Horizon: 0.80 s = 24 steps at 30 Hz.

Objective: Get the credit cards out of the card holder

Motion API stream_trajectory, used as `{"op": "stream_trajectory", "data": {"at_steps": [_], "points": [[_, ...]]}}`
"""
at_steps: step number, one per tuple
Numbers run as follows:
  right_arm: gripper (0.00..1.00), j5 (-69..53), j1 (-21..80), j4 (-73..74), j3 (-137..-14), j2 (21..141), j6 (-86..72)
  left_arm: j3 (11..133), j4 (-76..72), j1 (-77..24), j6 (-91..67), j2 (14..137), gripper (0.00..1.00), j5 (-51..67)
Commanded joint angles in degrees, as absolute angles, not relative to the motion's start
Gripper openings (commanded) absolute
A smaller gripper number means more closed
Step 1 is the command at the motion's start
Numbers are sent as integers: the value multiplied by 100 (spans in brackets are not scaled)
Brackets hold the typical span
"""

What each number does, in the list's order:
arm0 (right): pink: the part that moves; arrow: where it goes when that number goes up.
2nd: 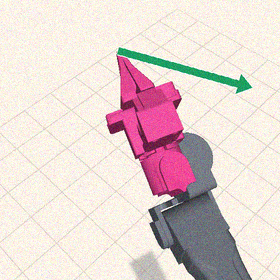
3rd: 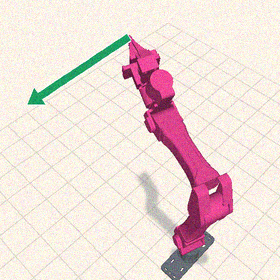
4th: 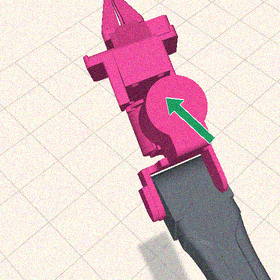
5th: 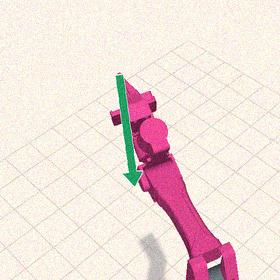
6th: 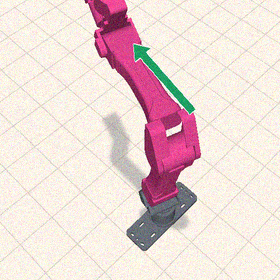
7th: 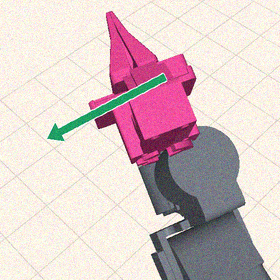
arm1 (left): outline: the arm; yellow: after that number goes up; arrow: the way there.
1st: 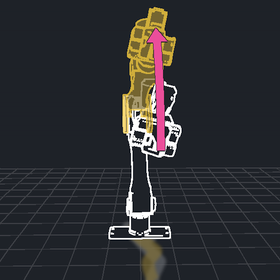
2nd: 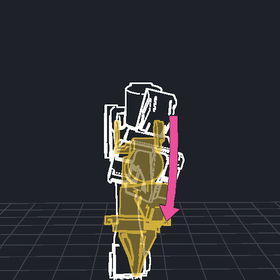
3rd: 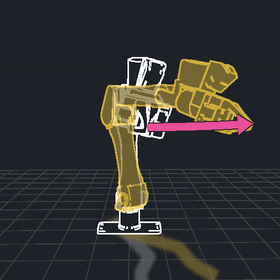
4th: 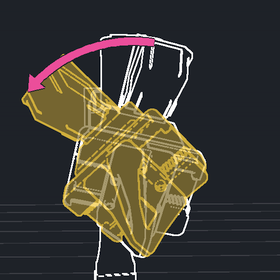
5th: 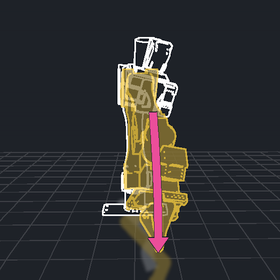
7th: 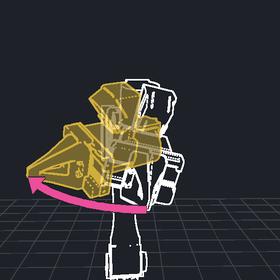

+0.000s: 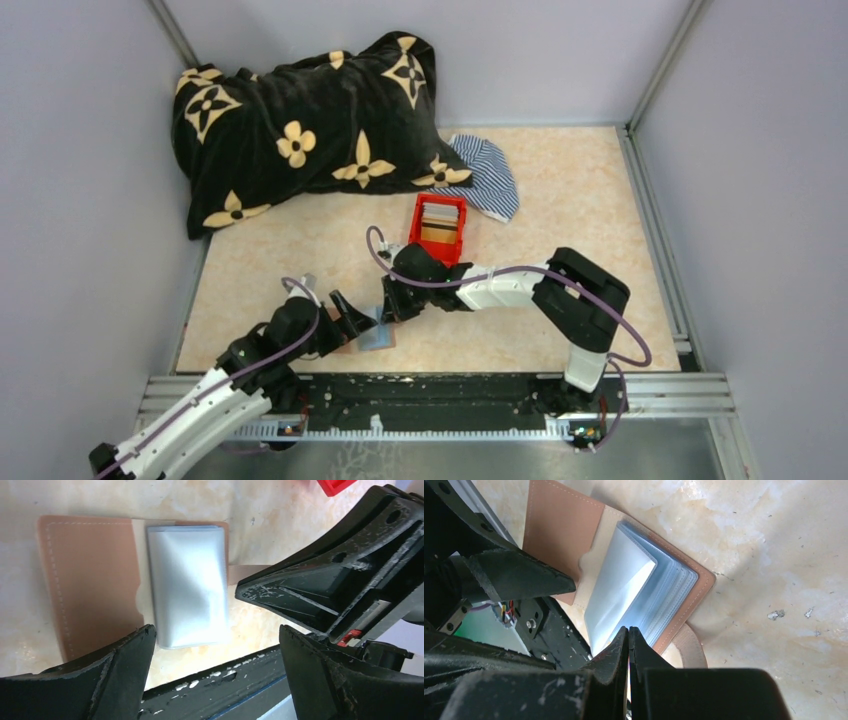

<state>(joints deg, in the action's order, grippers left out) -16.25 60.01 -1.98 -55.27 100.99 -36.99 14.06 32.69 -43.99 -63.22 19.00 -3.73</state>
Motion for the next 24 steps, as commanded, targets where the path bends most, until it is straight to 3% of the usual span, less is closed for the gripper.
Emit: {"op": "stream_trajectory", "data": {"at_steps": [1, 13, 24], "points": [[0, -1490, 6043, -202, -5617, 10268, -3585, 1112, 3808, -4395, -6758, 1670, 98, -673], [0, -1603, 5951, -49, -5697, 10621, -3521, 712, 2723, -4395, -6707, 2762, 98, -710], [0, -1564, 5609, 27, -5369, 10323, -3504, 457, 2409, -4394, -6784, 2648, 98, -545]]}}
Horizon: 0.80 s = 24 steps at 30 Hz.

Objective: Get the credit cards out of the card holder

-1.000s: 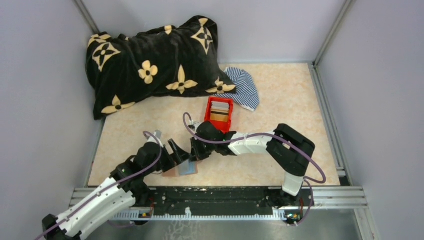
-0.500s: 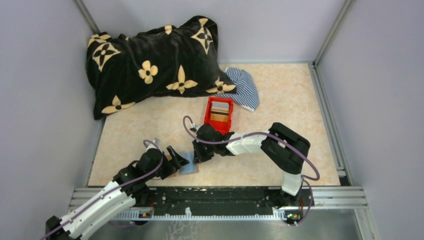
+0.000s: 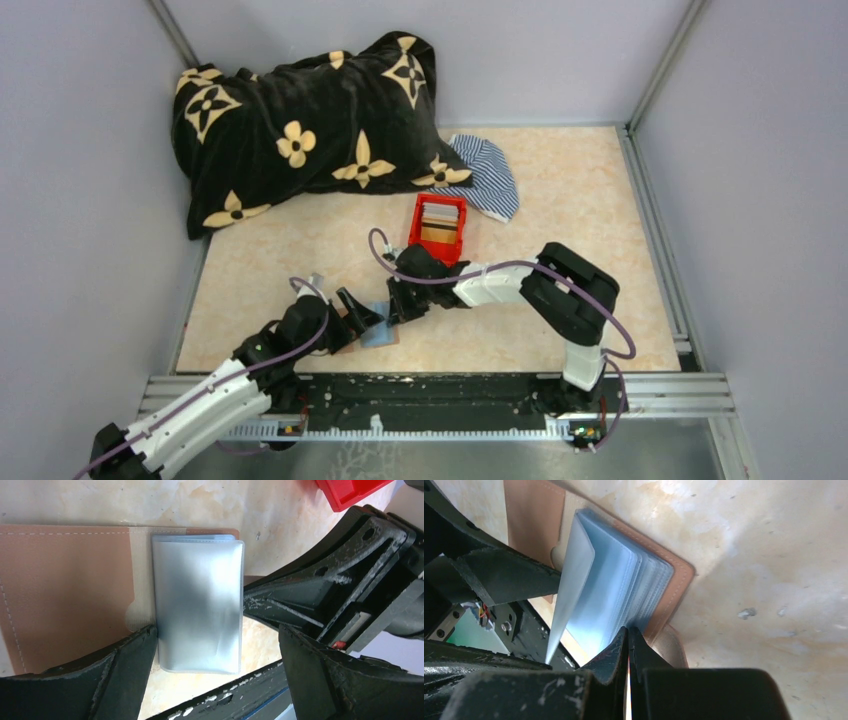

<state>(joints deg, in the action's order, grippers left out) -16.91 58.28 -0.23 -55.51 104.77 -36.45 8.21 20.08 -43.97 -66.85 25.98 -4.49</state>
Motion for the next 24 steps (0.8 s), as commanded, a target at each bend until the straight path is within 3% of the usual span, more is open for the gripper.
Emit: {"op": "stream_trajectory", "data": {"at_steps": [1, 24], "points": [[0, -1551, 5592, 54, -5374, 10342, -3468, 450, 2400, -4395, -6777, 2646, 98, -549], [0, -2321, 5910, -324, -6065, 11225, -3435, 315, 1983, -4394, -6684, 2783, 99, -366]]}}
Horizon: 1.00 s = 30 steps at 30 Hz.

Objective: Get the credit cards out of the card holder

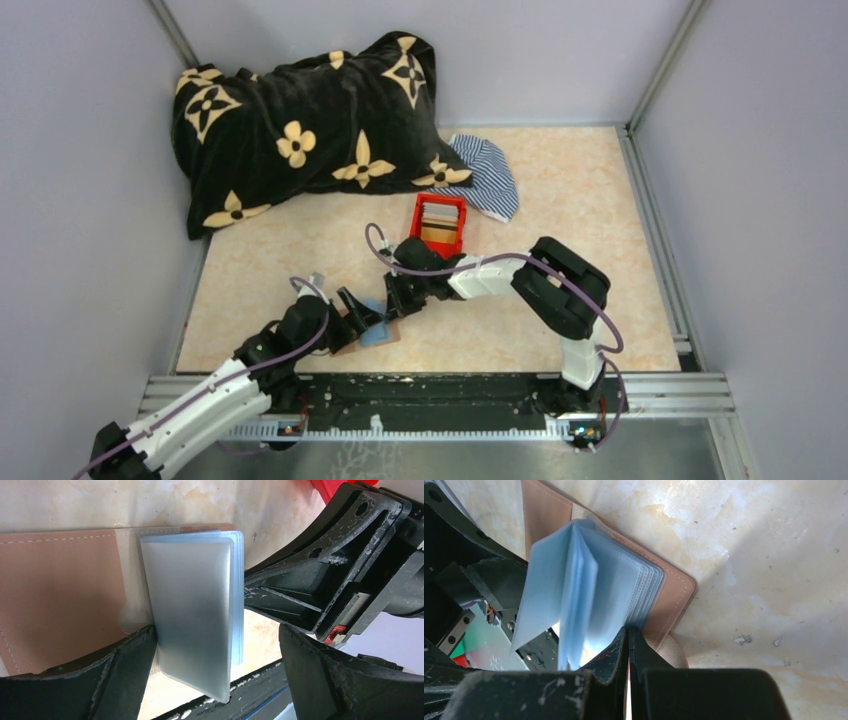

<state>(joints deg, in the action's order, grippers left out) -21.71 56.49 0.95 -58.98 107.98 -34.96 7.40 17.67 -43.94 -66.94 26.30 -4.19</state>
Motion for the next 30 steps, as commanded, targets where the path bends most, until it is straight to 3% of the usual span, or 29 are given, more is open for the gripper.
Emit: {"op": "stream_trajectory", "data": {"at_steps": [1, 19, 30], "points": [[0, -2354, 5914, -345, -6099, 11232, -3431, 304, 1967, -4395, -6676, 2774, 99, -346], [0, -2868, 6174, -78, -6751, 11522, -3166, 302, 1741, -4395, -6554, 2821, 99, -307], [0, -2978, 6329, -9, -6297, 10845, -3011, 387, 1813, -4395, -6457, 2663, 99, -523]]}}
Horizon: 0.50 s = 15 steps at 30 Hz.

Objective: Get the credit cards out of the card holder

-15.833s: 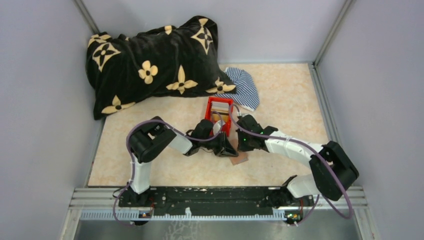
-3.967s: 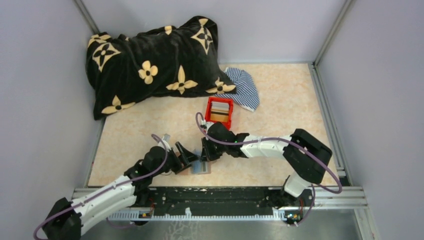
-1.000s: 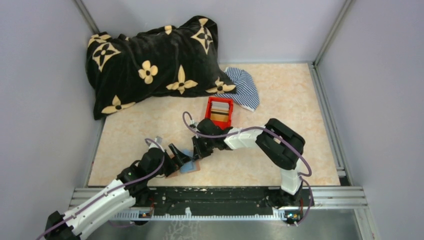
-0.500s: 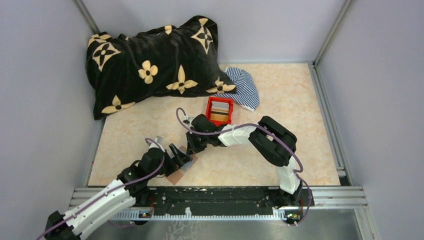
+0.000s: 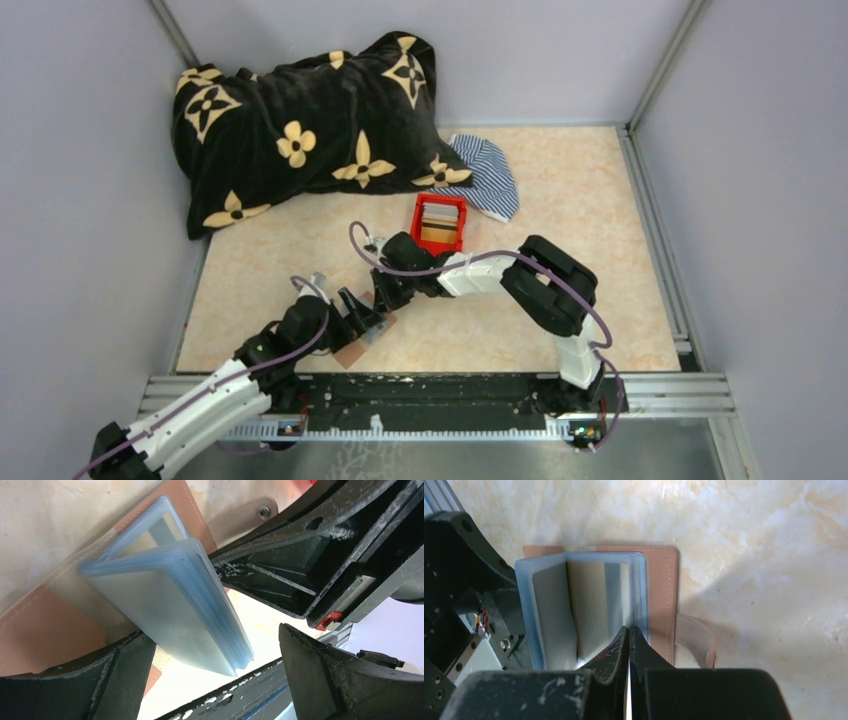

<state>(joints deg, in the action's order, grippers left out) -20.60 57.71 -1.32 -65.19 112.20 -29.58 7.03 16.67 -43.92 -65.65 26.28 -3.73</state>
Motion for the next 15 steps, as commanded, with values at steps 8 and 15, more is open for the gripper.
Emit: {"op": "stream_trajectory", "data": {"at_steps": [8, 15], "points": [[0, -3066, 6483, 182, -6338, 10518, -2839, 413, 1720, -4393, -6379, 2605, 99, -547], [0, -3141, 6580, 217, -6684, 10744, -2814, 492, 1711, -4395, -6314, 2608, 99, -430]]}}
